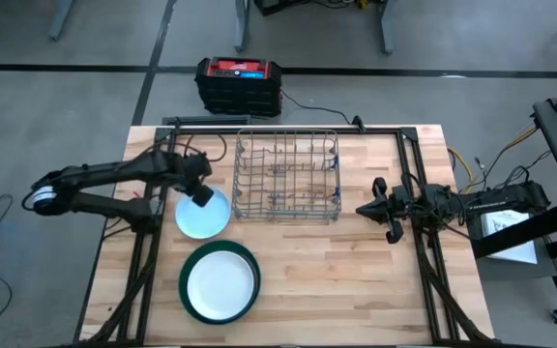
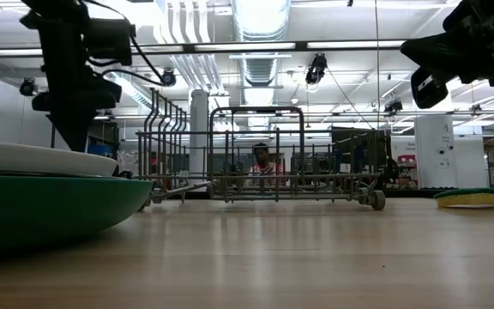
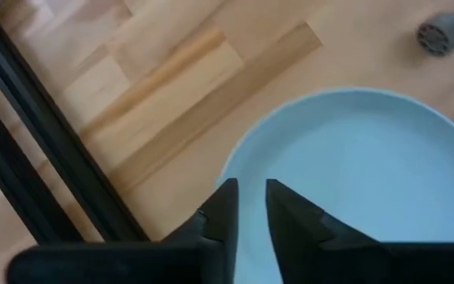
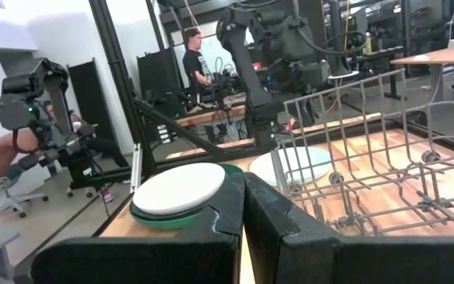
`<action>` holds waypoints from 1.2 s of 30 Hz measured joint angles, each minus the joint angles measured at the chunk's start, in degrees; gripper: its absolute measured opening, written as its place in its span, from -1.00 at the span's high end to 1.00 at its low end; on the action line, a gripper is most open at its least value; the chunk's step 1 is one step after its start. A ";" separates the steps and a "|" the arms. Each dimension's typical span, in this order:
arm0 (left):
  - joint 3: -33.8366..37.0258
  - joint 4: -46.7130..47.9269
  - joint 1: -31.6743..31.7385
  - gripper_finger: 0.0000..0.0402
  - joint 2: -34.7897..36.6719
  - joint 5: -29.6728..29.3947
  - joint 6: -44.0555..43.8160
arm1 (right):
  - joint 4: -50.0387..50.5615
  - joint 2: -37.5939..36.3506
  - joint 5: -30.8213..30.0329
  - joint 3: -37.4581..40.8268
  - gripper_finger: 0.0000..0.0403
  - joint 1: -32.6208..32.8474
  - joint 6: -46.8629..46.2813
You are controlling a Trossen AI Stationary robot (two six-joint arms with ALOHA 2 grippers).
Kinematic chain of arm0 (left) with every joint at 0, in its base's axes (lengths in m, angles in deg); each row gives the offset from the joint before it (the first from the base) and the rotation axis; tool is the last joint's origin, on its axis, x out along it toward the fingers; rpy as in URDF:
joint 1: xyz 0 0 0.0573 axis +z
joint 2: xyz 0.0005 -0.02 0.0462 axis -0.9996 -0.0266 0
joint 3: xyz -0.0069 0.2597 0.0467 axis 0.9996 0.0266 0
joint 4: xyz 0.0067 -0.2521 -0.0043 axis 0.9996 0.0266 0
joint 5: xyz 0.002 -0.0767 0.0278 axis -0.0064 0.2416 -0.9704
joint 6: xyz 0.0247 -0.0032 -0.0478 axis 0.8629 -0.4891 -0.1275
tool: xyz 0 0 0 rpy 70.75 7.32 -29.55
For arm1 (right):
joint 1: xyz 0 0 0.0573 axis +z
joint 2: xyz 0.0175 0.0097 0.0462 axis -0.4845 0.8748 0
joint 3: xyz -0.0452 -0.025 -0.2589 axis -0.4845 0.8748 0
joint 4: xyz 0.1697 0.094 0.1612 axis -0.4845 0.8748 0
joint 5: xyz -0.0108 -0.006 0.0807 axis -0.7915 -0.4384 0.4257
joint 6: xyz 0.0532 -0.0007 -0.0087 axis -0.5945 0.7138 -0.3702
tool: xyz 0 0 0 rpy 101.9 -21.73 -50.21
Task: Sort dishes
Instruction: Put the light blue plate in the dishwasher rack
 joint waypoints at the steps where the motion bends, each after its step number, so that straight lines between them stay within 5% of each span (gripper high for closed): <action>1: 0.00 -0.43 0.54 0.64 -0.46 -0.06 0.37 | 0.00 -0.01 -0.02 -0.01 1.00 0.00 0.40; 15: 0.04 -1.94 3.67 0.33 -10.65 -5.73 1.54 | 0.43 0.01 0.00 -2.49 1.00 -0.20 1.62; 27: 0.13 -2.84 3.84 0.33 -16.14 2.13 8.75 | 13.58 -0.01 0.04 -9.19 1.00 -0.22 2.44; 36: 0.82 -4.59 3.99 0.33 -15.98 3.13 17.23 | 14.21 -0.01 0.07 -9.44 1.00 -0.22 3.22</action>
